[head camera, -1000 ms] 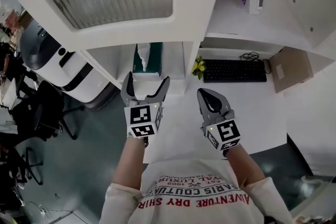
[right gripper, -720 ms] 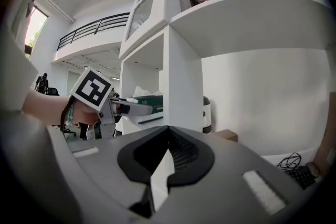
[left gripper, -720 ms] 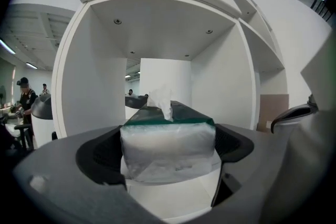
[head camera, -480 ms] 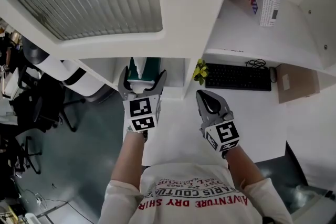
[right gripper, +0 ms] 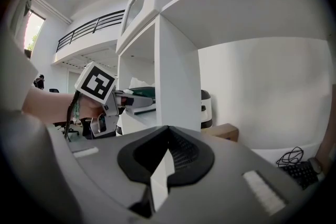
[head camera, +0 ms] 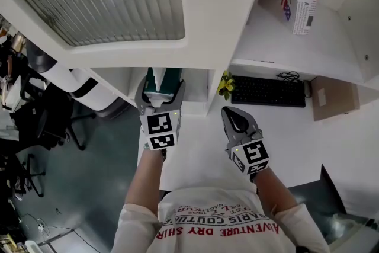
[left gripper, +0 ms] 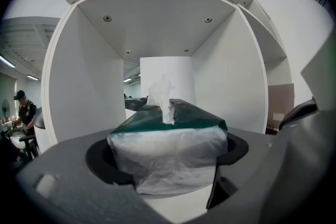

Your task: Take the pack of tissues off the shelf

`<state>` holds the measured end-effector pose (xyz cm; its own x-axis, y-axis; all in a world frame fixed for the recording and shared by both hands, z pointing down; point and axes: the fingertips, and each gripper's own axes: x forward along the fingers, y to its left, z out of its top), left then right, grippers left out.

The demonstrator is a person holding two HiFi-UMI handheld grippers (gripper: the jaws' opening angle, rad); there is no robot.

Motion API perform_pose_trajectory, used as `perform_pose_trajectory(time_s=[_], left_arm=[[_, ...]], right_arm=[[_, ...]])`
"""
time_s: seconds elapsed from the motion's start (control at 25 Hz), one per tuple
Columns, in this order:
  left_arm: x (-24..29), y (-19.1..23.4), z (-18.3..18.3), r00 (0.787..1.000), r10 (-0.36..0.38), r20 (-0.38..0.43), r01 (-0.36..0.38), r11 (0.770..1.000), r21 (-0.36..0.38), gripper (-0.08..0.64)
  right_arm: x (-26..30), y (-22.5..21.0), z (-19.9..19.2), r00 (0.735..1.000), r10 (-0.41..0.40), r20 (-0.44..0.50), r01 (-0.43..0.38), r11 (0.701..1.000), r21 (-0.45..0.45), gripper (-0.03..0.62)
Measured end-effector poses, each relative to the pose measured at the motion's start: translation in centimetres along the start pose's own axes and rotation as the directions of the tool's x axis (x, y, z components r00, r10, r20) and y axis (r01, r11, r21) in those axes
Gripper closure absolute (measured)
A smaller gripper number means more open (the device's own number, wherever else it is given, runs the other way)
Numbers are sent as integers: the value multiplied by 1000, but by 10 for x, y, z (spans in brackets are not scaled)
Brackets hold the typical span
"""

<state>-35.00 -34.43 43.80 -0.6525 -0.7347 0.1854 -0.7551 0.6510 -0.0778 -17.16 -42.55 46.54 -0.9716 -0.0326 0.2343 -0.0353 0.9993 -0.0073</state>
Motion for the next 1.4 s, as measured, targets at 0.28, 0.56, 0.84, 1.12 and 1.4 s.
perform_pose_trajectory(time_s=[0.28, 0.56, 0.84, 1.12, 1.4], left_arm=[[-18, 8, 10, 999, 0, 45, 0, 1000, -6, 129], [-65, 5, 30, 993, -73, 98, 75, 997, -16, 127], [-133, 18, 39, 982, -124, 140, 120, 992, 36, 126], [-201, 29, 26, 976, -169, 138, 159, 984, 80, 126], [-245, 35, -8, 975, -204, 91, 198, 978, 68, 124]], right_arm=[[-9, 8, 6, 1000, -23, 12, 23, 1000, -12, 592], [-20, 32, 17, 998, -46, 32, 47, 998, -29, 592], [-37, 70, 30, 997, -64, 53, 66, 997, -45, 592], [-58, 118, 32, 995, -58, 77, 61, 997, -43, 592], [-83, 153, 32, 991, -75, 110, 78, 996, -30, 592]])
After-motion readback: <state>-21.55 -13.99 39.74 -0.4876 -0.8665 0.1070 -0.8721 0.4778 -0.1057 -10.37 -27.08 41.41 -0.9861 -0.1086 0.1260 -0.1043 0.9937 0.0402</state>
